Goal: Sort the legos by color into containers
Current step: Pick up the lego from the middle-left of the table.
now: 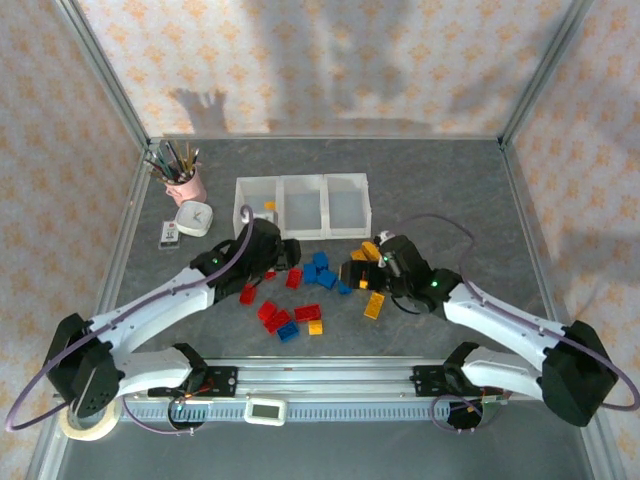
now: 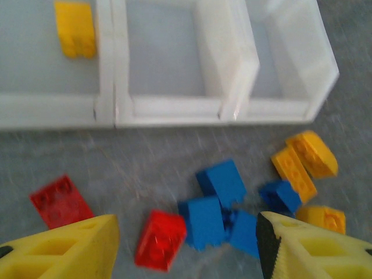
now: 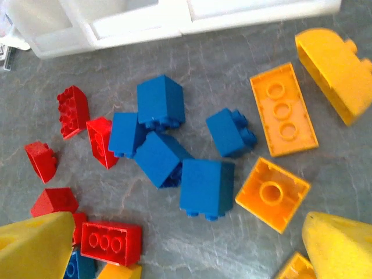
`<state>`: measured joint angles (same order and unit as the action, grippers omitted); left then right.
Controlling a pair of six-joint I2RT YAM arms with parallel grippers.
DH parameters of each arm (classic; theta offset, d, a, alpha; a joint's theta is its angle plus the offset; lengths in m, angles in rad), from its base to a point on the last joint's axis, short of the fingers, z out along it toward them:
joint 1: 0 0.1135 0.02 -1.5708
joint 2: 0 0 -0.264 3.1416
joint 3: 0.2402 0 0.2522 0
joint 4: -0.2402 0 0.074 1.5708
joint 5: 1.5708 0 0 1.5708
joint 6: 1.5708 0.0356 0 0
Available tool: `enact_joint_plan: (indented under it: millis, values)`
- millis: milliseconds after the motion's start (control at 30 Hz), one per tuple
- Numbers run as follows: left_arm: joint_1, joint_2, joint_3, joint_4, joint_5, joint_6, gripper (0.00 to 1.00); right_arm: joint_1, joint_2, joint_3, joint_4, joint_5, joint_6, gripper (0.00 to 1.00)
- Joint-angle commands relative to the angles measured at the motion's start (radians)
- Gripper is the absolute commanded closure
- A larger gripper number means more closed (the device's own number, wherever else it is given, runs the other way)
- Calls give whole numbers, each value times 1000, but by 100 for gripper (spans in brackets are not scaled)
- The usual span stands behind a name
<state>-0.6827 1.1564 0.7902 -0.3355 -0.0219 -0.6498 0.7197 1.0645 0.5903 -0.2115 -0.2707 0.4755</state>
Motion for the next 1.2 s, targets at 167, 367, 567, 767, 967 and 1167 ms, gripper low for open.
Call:
enact_joint_plan:
  millis: [167, 367, 567, 767, 967, 1167]
  values:
    - [-264, -35, -72, -154, -49, -313, 35, 7, -90, -84, -48, 13, 56, 0]
    - [-451, 53, -42, -183, -76, -450, 34, 7, -113, -116, -52, 13, 72, 0]
    - [-538, 177, -38, -107, -61, -514, 33, 7, -134, -127, -54, 18, 76, 0]
    - [-544, 266, 13, -109, -89, -495, 33, 7, -153, -141, -54, 31, 75, 0]
    - [-545, 310, 30, -109, -98, -492, 34, 7, -162, -145, -54, 43, 69, 0]
    - [-545, 361, 37, -126, -112, -499, 35, 7, -159, -145, -46, 46, 63, 0]
